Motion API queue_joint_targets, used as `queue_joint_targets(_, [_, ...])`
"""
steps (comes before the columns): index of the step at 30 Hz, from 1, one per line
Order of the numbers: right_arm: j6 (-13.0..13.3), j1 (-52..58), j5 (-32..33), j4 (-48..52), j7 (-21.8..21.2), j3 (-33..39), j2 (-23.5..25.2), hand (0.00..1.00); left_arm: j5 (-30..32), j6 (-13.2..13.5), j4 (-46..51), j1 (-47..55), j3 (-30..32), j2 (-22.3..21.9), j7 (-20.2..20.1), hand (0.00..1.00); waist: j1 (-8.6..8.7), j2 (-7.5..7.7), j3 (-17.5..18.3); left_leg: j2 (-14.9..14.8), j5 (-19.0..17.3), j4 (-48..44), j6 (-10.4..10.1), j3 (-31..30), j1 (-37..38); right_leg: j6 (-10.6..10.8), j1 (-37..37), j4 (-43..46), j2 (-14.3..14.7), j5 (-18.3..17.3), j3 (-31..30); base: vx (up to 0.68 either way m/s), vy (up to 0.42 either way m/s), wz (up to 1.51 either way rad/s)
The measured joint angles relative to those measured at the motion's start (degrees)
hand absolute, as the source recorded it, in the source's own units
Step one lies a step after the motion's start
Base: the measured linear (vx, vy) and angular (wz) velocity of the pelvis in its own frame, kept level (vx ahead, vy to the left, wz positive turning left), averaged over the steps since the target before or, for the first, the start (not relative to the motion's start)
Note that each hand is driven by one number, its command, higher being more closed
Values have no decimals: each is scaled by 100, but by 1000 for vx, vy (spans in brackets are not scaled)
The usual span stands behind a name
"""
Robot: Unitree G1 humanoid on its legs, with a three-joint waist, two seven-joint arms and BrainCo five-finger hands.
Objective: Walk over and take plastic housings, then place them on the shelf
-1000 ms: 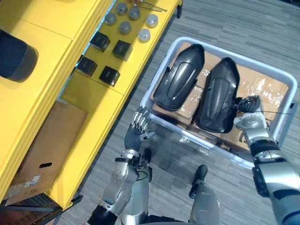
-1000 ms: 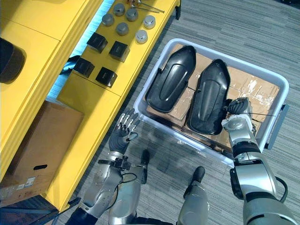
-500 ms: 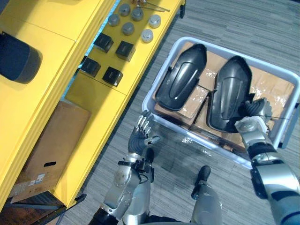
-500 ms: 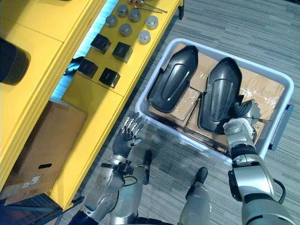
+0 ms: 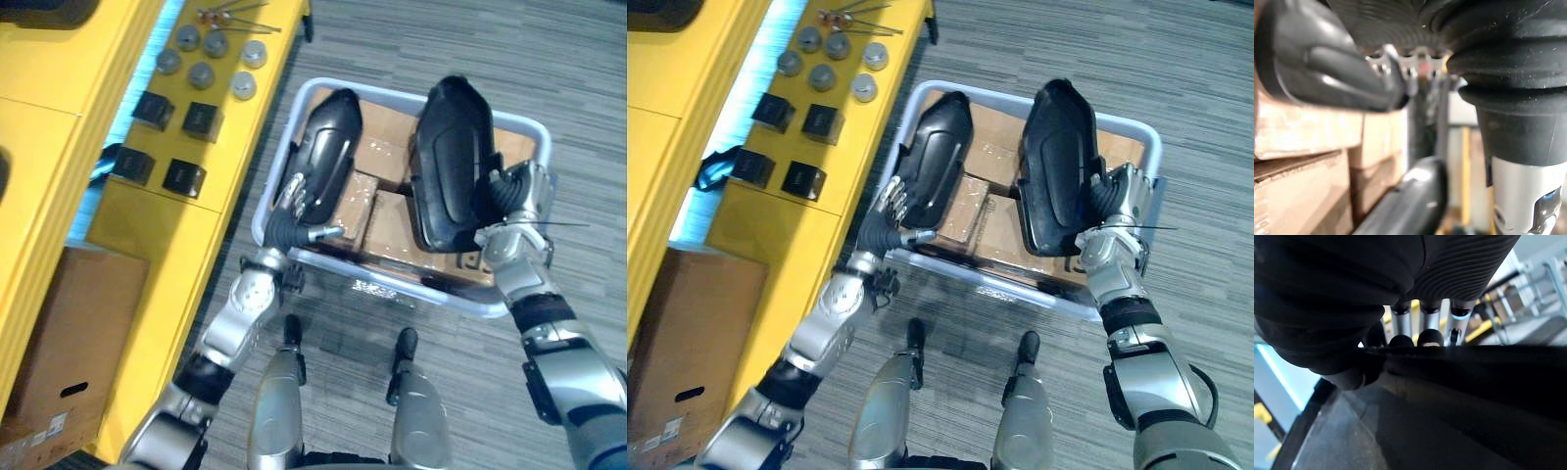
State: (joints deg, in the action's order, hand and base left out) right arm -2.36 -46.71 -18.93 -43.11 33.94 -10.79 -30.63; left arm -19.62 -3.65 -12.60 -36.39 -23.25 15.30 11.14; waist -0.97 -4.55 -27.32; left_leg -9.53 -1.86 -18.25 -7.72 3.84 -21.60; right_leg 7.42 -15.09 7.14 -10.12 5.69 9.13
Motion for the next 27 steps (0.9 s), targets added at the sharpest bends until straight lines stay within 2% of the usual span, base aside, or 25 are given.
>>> queue_joint_targets(2, [20, -197, 0, 0, -38, -109, 16, 100, 3, -296, -313, -346, -63, -29, 1, 0, 87, 1, 0, -20, 0, 2, 0, 61, -1, 1, -22, -55, 18, 48, -59, -1, 6, -18])
queue_joint_targets(5, [125, -442, -7, -1, -44, -228, 54, 100, -102, -587, -798, -762, -62, -67, 21, 0, 129, 16, 6, -60, 0, 6, 0, 182, -46, -5, -154, -66, 54, 98, -174, -4, -8, -24])
queue_joint_targets(6, [186, -555, -18, -2, -42, -227, 160, 100, -249, -776, -1224, -1033, -63, -108, 105, 0, 194, 35, -4, -83, 1, 5, -2, 202, -64, -11, -189, -66, 75, 112, -199, -3, -17, -9])
queue_joint_targets(8, [252, -615, -63, -3, -30, -228, 216, 100, -366, -950, -1669, -1276, -65, -218, 186, 0, 213, 47, -1, -102, 1, 4, -2, 236, -64, -13, -216, -65, 95, 117, -246, 9, -15, -13])
queue_joint_targets(14, [620, -1057, -215, -3, 153, -259, 409, 100, -701, -1113, -2539, -1778, -65, -343, 479, 0, 360, 124, -15, -115, 1, 24, -2, 330, -111, -8, -356, -56, 106, 145, -354, 10, -4, -7])
queue_joint_targets(19, [796, -1265, -213, 0, 325, -423, 611, 100, -1210, -1065, -2745, -2026, -52, -494, 587, 0, 401, 179, -14, -116, 0, 3, 0, 442, -178, 6, -502, -30, 107, 180, -490, 5, 4, -9])
queue_joint_targets(22, [877, -1265, -214, 9, 363, -457, 786, 100, -1429, -757, -2746, -2031, -50, -599, 605, 0, 478, 181, -15, -117, -2, 0, 1, 445, -177, 6, -502, -27, 108, 179, -496, 0, 0, 0])
queue_joint_targets(24, [877, -1264, -214, 32, 362, -463, 866, 100, -1452, -581, -2742, -2041, -48, -689, 617, 0, 486, 181, -15, -117, -5, -5, 5, 464, -164, 6, -504, -22, 108, 179, -522, -9, 2, -4])
queue_joint_targets(26, [877, -1256, -213, 103, 357, -478, 949, 100, -1764, -276, -2729, -2053, -49, -765, 580, 0, 490, 183, -16, -118, -11, -18, 10, 486, -154, 6, -519, -3, 111, 179, -563, -12, 3, -6])
queue_joint_targets(27, [878, -1255, -213, 136, 357, -483, 969, 100, -1831, -222, -2717, -2059, -44, -773, 571, 0, 491, 188, -19, -118, -12, -20, 11, 496, -152, 6, -527, 5, 111, 179, -579, -13, 3, -7])
